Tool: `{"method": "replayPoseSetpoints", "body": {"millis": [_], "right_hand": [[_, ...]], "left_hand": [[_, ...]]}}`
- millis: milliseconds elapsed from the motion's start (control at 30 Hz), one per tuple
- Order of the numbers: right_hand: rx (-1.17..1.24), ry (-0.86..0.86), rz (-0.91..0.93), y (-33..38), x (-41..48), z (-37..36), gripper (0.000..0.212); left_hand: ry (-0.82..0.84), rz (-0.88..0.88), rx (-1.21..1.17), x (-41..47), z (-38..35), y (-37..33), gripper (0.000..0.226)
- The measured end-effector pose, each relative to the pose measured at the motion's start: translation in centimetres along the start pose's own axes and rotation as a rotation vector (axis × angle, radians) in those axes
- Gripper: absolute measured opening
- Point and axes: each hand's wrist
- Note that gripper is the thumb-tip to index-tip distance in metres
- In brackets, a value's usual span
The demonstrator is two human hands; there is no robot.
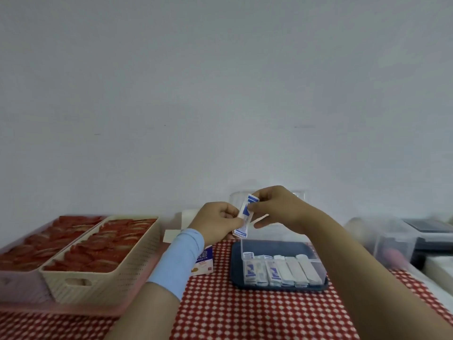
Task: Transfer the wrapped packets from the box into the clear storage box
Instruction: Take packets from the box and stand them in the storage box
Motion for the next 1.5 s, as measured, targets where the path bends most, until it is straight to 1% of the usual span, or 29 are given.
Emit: {"method": "replayPoseSetpoints", "body": {"millis": [100, 200, 233, 300, 367, 467, 533, 600, 633, 700, 800, 933, 1133, 1200, 1267, 1333, 1400, 1433, 1500], "right_hand": [[-0.108, 0.015, -0.015, -0.7, 0.0, 0.4, 0.006], [-0.256, -0.023, -0.041, -1.8, 0.4, 0.5, 0.009], [-0.294, -0.052, -0.055, -2.3, 0.6, 0.6, 0.010], [-0.364, -0.102, -0.089, -3.4, 1.2, 0.7, 0.012], [-0.413, -0.094, -0.140, -4.8, 1.7, 0.5, 0.013], [-0.458, 0.010, -0.223, -6.7, 2.4, -0.4, 0.017], [-0.476, 0.080, -0.273, -7.6, 2.7, -1.1, 0.016], [-0.490, 0.137, -0.299, -8.2, 3.1, -1.6, 0.016], [-0.503, 0.162, -0.305, -8.4, 3.3, -1.8, 0.016], [-0.535, 0.193, -0.306, -8.7, 3.6, -2.3, 0.017], [-0.587, 0.223, -0.305, -8.6, 3.9, -2.9, 0.018], [-0.704, 0.287, -0.314, -8.2, 3.8, -3.8, 0.021], [-0.927, 0.340, -0.314, -7.7, 4.0, -5.1, 0.027], [-1.016, 0.351, -0.291, -7.3, 3.8, -5.4, 0.025], [-1.066, 0.336, -0.264, -7.1, 3.8, -5.4, 0.030], [-1.105, 0.324, -0.264, -7.3, 4.0, -5.6, 0.033], [-1.103, 0.288, -0.322, -7.8, 4.4, -5.9, 0.031], [-1.089, 0.262, -0.337, -8.0, 4.5, -6.0, 0.027], [-1.068, 0.228, -0.349, -8.1, 4.6, -6.0, 0.027]], "left_hand": [[0.012, -0.012, 0.034, 0.2, -1.1, 0.8, 0.010], [0.046, -0.002, 0.098, 0.5, -2.4, 1.6, 0.017], [0.064, -0.011, 0.174, 0.8, -2.7, 1.9, 0.022], [0.101, -0.055, 0.431, 1.2, -3.0, 2.4, 0.030], [0.162, -0.126, 0.617, 1.6, -3.3, 2.7, 0.032], [0.364, -0.201, 0.889, 1.9, -3.8, 3.2, 0.038], [0.497, -0.193, 1.084, 1.9, -4.1, 3.6, 0.054], [0.568, -0.181, 1.210, 2.0, -4.2, 4.3, 0.071], [0.585, -0.191, 1.258, 2.0, -4.2, 4.6, 0.075], [0.601, -0.225, 1.333, 2.3, -4.2, 5.1, 0.073], [0.620, -0.244, 1.377, 2.5, -4.2, 5.6, 0.066], [0.592, -0.139, 1.281, 2.6, -4.3, 5.6, 0.056], [0.551, -0.103, 1.223, 2.3, -4.4, 5.3, 0.038], [0.551, -0.133, 1.218, 2.2, -4.6, 5.3, 0.038], [0.558, -0.164, 1.214, 2.3, -4.8, 5.5, 0.043], [0.563, -0.163, 1.216, 2.4, -5.1, 5.9, 0.043], [0.571, -0.133, 1.221, 2.5, -5.4, 6.3, 0.042], [0.575, -0.119, 1.225, 2.6, -5.5, 6.5, 0.042], [0.577, -0.098, 1.222, 2.8, -5.7, 6.5, 0.042]]}}
Point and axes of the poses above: each hand's wrist, its own x-axis towards the middle knuckle, its own z-axis out of the back of the hand, y = z × x, and after that the axes turned 14 degrees about -x, right-handed
